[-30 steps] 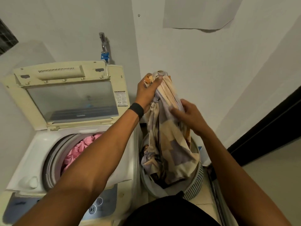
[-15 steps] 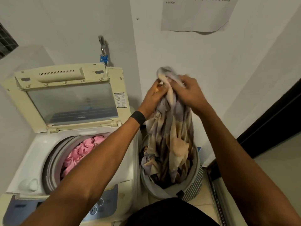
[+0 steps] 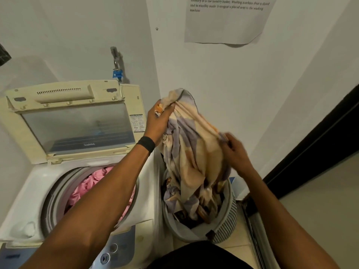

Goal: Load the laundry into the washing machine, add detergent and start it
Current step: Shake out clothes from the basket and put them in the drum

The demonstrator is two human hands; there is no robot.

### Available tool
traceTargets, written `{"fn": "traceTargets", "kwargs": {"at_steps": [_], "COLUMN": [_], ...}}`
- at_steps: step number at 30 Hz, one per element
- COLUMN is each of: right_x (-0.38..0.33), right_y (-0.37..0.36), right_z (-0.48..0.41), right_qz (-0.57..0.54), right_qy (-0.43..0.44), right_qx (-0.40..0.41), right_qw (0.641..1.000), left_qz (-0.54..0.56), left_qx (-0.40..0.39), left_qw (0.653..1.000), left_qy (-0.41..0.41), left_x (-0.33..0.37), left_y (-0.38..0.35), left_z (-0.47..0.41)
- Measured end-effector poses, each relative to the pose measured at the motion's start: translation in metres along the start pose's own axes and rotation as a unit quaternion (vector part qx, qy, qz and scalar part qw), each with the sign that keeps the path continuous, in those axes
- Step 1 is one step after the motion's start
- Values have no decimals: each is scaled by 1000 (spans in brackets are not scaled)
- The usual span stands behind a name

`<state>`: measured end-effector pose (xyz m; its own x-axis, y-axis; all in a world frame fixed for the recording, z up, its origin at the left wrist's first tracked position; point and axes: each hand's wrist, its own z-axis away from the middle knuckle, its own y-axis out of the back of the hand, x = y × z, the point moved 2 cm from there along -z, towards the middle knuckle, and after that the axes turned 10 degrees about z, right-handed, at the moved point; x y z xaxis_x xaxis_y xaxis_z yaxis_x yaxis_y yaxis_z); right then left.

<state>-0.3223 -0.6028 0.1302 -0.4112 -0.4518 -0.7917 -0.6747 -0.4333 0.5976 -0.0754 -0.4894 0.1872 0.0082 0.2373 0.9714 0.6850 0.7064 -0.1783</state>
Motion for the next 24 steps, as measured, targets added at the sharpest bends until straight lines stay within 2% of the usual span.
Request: {"fn": "traceTargets", "kwargs": {"at_steps": [2, 4, 7, 9, 11, 13, 15, 19, 24], "right_x": [-27, -59, -95, -100, -95, -90, -85, -50, 11], "right_y": [27, 40, 23, 11, 5, -3, -15, -22, 7], "right_z": [-9, -23, -39, -41, -38, -32, -24, -3, 5], "right_qz": [-76, -99, -46, -83, -151, -118, -69, -21, 202], "right_qy": [24, 58, 124, 127, 92, 95, 107, 74, 50], "right_qx": [66, 85, 3, -58, -121, -150, -110, 39, 60], "right_qw": [995, 990, 991, 987, 977, 977, 986, 996, 976], "left_qz": [-11, 10, 4, -3, 6, -14, -42, -22, -25], "left_qx": [-7, -41, -149, -165, -136, -106, -87, -19, 55], "left_qw": [1000, 999, 989, 986, 991, 994, 995, 999, 997], "left_qy": [-16, -9, 14, 28, 19, -4, -18, -35, -54], "left_x": [0, 5, 7, 3, 1, -1, -3, 1, 0], "left_y": [0, -13, -45, -53, -50, -46, -48, -38, -4], "left_z": [1, 9, 26, 30, 26, 22, 21, 16, 6]}}
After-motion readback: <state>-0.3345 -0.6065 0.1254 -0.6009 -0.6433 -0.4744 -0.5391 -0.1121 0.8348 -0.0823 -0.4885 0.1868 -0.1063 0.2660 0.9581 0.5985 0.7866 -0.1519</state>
